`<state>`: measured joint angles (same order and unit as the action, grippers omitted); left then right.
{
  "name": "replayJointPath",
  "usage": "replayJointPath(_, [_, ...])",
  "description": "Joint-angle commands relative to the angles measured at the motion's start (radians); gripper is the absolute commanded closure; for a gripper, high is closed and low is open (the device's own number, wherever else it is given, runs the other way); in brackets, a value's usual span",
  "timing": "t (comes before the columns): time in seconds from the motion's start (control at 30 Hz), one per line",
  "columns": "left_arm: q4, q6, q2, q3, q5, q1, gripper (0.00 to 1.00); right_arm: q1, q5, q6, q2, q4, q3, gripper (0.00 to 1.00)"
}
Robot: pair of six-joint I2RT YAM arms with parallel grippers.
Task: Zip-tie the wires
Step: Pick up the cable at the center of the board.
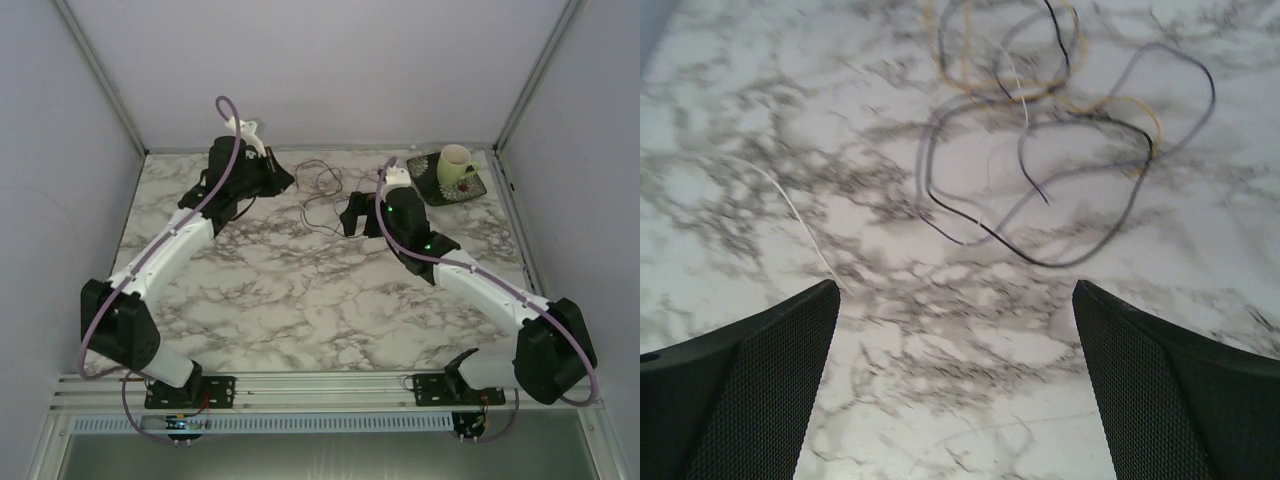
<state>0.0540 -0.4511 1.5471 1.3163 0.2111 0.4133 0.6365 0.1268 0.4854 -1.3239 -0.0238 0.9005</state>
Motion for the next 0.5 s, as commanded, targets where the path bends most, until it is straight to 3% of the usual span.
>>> replayJointPath(0.0, [0.121,0.032,-0.092,0.032,0.068,0.005,1.0,0.013,-0.079,0.046,0.087,-0.123,0.028,0.01])
replayJointPath(0.23, [0.073,-0.039,-0.203,0.034,0.067,0.007,1.0,0.011,-0.116,0.11,0.141,-0.23,-0.034,0.01])
replayJointPath(0.47, [0.057,-0.068,-0.238,0.032,0.06,0.015,1.0,0.068,-0.309,-0.03,0.132,-0.516,-0.183,0.01])
